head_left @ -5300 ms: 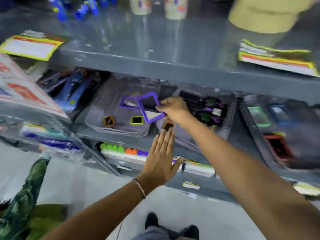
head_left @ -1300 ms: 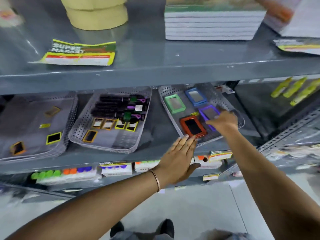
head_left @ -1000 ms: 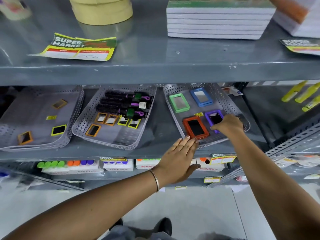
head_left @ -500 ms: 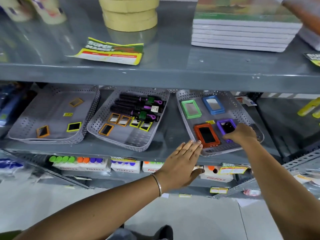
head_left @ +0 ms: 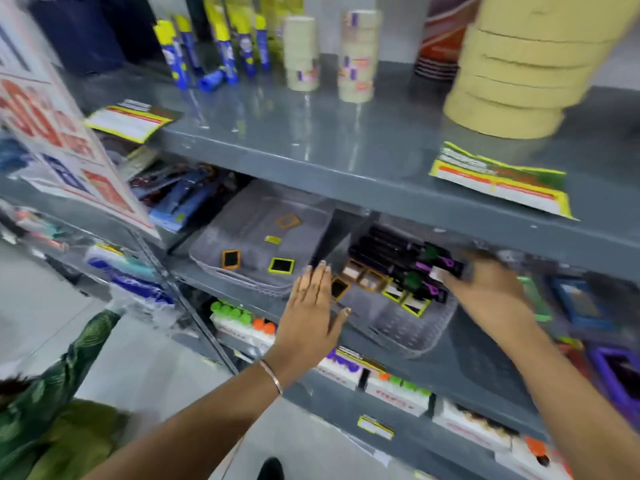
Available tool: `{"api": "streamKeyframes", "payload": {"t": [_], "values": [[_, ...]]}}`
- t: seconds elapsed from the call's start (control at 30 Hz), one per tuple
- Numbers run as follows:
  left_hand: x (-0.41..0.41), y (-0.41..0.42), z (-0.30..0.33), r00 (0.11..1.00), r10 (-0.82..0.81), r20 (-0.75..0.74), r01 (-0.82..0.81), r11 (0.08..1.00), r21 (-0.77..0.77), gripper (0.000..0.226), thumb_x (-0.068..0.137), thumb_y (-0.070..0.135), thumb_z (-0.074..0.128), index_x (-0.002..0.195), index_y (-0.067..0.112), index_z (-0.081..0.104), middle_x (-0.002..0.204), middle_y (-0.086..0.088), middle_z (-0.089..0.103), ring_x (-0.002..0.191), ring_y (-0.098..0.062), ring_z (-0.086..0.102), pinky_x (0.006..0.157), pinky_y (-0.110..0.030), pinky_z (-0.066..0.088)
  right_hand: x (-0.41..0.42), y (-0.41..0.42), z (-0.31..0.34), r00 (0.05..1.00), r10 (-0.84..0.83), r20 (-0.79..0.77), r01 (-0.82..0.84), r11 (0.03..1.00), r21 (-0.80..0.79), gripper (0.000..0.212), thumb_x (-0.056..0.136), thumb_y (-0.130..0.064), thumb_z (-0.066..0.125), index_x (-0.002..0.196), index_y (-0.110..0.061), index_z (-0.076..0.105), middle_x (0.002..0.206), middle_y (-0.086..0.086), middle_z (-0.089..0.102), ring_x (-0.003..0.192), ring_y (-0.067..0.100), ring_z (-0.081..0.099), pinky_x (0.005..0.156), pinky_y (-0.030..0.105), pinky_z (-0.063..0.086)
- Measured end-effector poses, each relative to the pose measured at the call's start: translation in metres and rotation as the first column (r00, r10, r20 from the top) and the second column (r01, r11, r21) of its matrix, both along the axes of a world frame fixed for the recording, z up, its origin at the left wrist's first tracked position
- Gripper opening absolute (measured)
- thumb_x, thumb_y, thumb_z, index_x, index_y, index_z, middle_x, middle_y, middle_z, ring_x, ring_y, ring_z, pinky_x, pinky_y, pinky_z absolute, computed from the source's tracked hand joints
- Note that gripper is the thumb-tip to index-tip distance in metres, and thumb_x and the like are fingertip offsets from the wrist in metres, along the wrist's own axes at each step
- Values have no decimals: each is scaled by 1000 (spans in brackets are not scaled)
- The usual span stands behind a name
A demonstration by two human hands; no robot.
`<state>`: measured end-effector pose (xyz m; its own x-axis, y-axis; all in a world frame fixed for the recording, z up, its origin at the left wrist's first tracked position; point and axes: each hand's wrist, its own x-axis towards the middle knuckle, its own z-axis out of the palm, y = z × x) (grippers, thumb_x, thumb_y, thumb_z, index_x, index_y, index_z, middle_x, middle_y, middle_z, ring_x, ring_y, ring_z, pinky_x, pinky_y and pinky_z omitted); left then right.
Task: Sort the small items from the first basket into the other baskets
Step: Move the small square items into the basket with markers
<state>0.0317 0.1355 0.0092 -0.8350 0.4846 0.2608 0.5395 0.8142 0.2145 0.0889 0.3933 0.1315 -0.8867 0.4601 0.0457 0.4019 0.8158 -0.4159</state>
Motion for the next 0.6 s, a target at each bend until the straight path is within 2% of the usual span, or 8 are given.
{"api": "streamKeyframes", "payload": {"t": [0.07,0.13,0.23,0.27,0.33,0.43,0.5,0.6], "values": [[-10,-23,-4,997,76,31,-75,997,-36,80,98,56,19,157,3,8,165,-11,6,152,-28,3,123,-42,10,-34,-44,-12,991,134,-9,-134,981,-140,45,84,-34,71,127,-20,65,122,9,71,111,30,67,92,35,53],[-20,-47,-12,990,117,75,-114,993,-35,81,98,58,17,156,2,9,165,-14,9,152,-29,6,123,-42,7,-77,-93,-31,959,278,-52,-282,932,-229,44,82,-27,74,125,-17,67,120,7,72,110,25,68,96,34,52],[-22,-62,-21,991,106,80,-101,993,-60,81,101,60,16,150,-2,33,157,-20,33,147,-33,28,120,-45,19,-132,-150,-47,898,436,-56,-434,860,-268,42,81,-21,75,122,-14,68,121,6,71,115,22,65,98,31,50],[-23,-65,-26,993,99,68,-94,993,-71,80,101,59,16,146,-3,40,153,-20,40,144,-35,34,118,-47,25,-152,-167,-54,876,481,-25,-471,845,-251,41,81,-18,74,121,-11,69,123,10,70,118,26,63,99,33,49],[-24,-70,-34,995,79,57,-76,995,-63,76,101,57,26,143,-3,44,150,-20,45,141,-36,38,115,-49,28,-185,-198,-68,818,558,139,-534,827,-177,38,82,-15,72,119,-7,68,125,16,68,120,30,61,95,34,49],[-26,-71,-39,994,69,80,-67,998,-22,75,98,56,34,143,-3,46,149,-19,46,141,-36,39,114,-49,33,-219,-221,-93,759,541,363,-573,819,-23,30,83,-15,69,110,-2,68,117,22,69,114,35,64,85,35,52],[-26,-70,-36,991,75,112,-73,997,-25,76,100,57,28,145,-2,42,152,-17,42,144,-34,33,115,-52,31,-230,-225,-107,735,541,408,-599,801,17,24,81,-12,67,101,2,67,109,25,70,107,38,67,78,35,53],[-25,-70,-37,992,84,96,-80,996,-47,77,101,59,25,148,0,35,156,-16,35,147,-32,26,118,-51,23,-236,-227,-114,727,546,416,-621,782,59,23,82,-12,66,98,5,66,106,28,69,104,41,66,76,37,53]]}}
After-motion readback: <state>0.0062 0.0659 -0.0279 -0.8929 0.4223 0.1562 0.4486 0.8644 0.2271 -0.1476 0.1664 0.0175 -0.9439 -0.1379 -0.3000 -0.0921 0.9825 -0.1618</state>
